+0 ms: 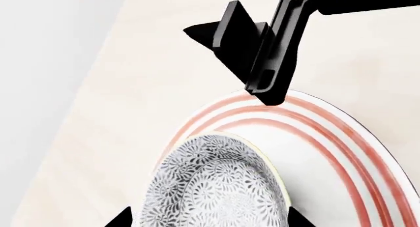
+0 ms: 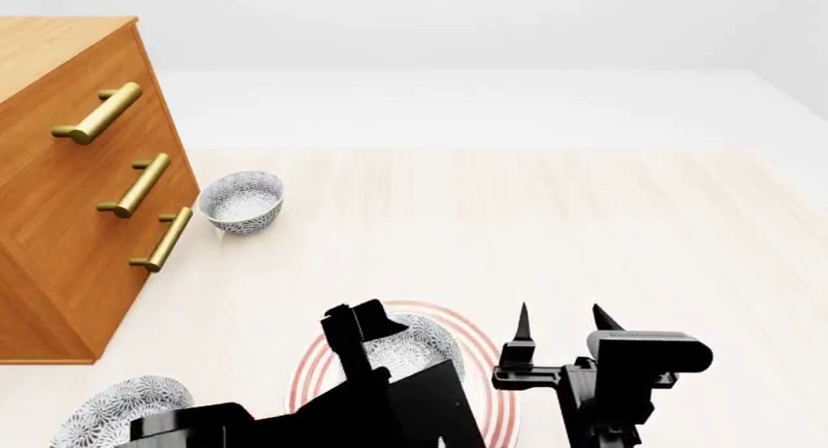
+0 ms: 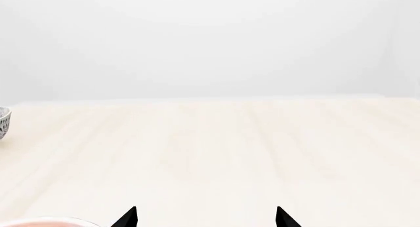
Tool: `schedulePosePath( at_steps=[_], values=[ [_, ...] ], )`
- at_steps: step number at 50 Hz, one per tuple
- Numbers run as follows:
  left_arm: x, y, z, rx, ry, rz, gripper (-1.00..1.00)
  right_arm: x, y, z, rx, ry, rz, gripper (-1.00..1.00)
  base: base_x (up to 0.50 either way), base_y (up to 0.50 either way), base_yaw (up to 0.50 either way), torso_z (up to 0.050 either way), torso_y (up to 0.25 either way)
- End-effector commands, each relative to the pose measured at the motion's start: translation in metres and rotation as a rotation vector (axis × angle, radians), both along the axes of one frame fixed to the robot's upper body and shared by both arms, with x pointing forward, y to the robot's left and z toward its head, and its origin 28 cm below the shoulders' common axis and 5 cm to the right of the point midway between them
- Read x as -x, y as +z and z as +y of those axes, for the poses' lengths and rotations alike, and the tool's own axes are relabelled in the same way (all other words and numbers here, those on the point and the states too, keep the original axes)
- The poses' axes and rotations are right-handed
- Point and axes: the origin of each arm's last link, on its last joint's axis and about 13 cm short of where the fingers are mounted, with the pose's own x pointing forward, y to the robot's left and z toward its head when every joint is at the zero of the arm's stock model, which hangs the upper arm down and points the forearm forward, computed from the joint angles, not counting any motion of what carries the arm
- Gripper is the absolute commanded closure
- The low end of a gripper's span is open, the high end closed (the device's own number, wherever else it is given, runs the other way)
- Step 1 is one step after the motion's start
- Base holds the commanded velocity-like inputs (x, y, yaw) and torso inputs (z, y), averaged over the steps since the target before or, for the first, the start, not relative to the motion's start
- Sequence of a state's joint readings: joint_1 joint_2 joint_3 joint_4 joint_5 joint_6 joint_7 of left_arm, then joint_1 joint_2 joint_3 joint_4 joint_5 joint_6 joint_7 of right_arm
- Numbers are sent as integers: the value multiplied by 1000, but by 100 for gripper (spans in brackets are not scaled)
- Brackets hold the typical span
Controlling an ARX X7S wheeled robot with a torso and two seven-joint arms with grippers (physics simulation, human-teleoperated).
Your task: Put the bowl in the middle on the plate.
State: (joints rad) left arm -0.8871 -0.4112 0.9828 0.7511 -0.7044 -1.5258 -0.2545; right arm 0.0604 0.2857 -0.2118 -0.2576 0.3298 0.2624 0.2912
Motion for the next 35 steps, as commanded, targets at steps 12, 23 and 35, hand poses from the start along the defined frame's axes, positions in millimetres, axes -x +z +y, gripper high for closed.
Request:
schedulePosePath(
  at_steps=[12,23,35],
  values=[
    [-1,52,53,389,183,94,-100,0,0,-2,1,-8,-3,-100,0,0,0,0,0],
    [-34,54,78,731,450,111,-100,-1,2,-1,5,-4,-4,-100,0,0,0,0,0],
    [-47,46,81,913,541,63,-100,-1,4,-1,5,-3,-8,-100,0,0,0,0,0]
  ],
)
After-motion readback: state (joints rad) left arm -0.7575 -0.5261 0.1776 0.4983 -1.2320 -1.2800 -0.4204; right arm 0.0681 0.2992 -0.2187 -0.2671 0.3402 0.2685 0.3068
